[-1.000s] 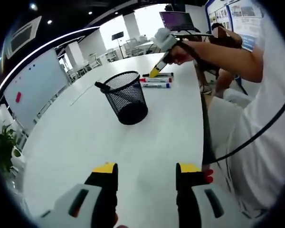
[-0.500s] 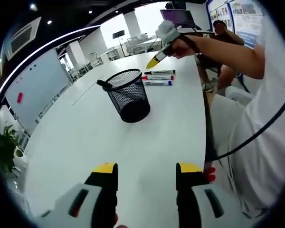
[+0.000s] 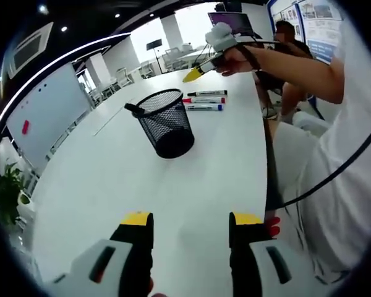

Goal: Pick up the whiteboard markers from the pen holder and place them facing the whiteboard neatly

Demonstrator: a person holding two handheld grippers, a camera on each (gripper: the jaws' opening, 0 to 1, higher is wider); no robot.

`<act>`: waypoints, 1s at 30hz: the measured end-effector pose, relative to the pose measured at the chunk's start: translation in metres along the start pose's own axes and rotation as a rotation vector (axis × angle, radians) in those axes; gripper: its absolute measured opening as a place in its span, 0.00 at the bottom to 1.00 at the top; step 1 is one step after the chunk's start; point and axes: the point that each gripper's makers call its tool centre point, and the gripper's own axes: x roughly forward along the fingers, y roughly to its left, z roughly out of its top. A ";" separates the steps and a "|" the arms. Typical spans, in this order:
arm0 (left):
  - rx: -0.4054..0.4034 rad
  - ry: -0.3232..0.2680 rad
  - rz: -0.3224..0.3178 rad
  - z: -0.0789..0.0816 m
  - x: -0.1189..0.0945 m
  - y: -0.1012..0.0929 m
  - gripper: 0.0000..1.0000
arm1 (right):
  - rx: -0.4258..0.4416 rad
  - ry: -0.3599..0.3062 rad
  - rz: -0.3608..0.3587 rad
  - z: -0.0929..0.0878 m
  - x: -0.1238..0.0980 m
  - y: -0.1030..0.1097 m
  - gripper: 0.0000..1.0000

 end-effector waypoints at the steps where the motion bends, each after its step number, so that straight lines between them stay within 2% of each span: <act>1: 0.001 0.002 0.000 -0.001 0.000 0.000 0.51 | 0.006 -0.011 0.021 0.002 0.000 0.004 0.37; 5: 0.004 0.004 0.000 -0.001 0.000 -0.001 0.51 | 0.017 -0.043 0.081 0.011 -0.001 0.018 0.38; 9: 0.005 0.006 0.004 -0.001 -0.001 0.000 0.51 | 0.036 -0.071 0.112 0.018 -0.002 0.023 0.41; 16: 0.002 0.012 0.004 -0.003 -0.001 0.000 0.51 | 0.062 -0.121 0.146 0.030 -0.006 0.029 0.42; 23: 0.005 0.009 0.003 -0.002 -0.001 -0.001 0.51 | 0.045 -0.156 0.191 0.042 -0.009 0.043 0.43; 30: 0.001 0.013 0.006 -0.004 -0.001 -0.001 0.51 | -0.019 -0.182 0.253 0.055 -0.013 0.063 0.44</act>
